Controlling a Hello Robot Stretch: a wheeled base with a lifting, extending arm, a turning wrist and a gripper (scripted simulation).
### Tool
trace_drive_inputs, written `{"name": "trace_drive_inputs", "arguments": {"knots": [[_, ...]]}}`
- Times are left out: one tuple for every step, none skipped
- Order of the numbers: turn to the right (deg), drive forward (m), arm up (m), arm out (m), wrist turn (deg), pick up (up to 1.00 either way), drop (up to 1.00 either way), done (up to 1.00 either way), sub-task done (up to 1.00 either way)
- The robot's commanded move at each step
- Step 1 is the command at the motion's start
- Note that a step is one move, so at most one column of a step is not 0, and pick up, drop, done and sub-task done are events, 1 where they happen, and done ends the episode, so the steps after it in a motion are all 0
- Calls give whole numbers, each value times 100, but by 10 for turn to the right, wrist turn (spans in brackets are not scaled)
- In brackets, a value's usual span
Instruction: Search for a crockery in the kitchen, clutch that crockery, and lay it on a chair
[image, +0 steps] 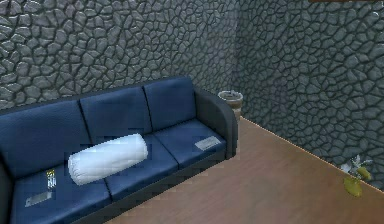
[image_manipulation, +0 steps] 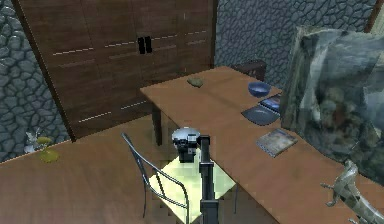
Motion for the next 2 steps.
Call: {"name": "trace_drive_inputs", "arguments": {"knots": [[0,0,-32,0,0,0,0,0,0],[0,0,0,0,0,0,100,0,0]]}}
